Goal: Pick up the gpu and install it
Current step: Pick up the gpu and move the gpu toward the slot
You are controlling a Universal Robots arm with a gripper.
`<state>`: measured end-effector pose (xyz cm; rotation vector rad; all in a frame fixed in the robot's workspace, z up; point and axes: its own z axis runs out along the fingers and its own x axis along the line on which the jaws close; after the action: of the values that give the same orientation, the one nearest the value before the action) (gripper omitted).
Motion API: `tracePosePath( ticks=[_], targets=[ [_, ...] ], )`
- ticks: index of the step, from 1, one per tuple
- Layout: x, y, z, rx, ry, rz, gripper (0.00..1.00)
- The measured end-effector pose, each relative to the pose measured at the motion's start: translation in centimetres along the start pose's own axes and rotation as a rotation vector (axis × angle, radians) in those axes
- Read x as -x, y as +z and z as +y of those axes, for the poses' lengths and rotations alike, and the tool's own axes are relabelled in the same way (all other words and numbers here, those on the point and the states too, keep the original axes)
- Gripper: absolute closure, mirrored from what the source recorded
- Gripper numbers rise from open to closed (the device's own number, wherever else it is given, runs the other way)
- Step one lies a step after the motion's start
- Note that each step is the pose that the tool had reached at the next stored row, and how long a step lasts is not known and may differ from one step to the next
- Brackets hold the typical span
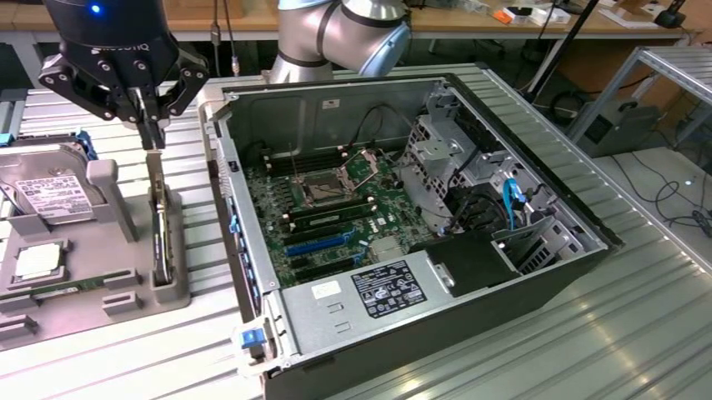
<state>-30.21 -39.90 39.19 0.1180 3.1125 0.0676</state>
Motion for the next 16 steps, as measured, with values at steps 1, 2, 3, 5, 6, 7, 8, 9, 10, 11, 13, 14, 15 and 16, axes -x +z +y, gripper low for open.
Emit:
tracePosePath(
  ticks=[1,2,3,5,6,7,8,9,10,11,13,14,15,16],
  targets=[
    [0.0,0.0,0.0,0.0,0.0,0.0,0.76],
    [0.0,0.0,0.0,0.0,0.0,0.0,0.76],
    [0.0,0.0,0.0,0.0,0.0,0.0,0.76],
    [0.0,0.0,0.0,0.0,0.0,0.0,0.64],
    [0.0,0.0,0.0,0.0,0.0,0.0,0.64],
    [0.0,0.0,0.0,0.0,0.0,0.0,0.64],
    [0.0,0.0,0.0,-0.0001,0.0,0.0001,0.64],
    [0.0,0.05,0.0,-0.0001,0.0,0.0,0.64],
    [0.0,0.08,0.0,0.0,0.0,0.0,0.64],
    [0.0,0.11,-0.01,-0.0001,0.0,0.0001,0.64],
    [0.0,0.16,-0.01,0.0,0.0,0.0,0.64],
    [0.0,0.21,-0.01,0.0,0.0,0.0,0.64],
    [-0.01,0.25,-0.01,0.0,0.0,0.0,0.64],
    [-0.01,0.28,-0.01,0.0,0.0,0.0001,0.64]
  ],
)
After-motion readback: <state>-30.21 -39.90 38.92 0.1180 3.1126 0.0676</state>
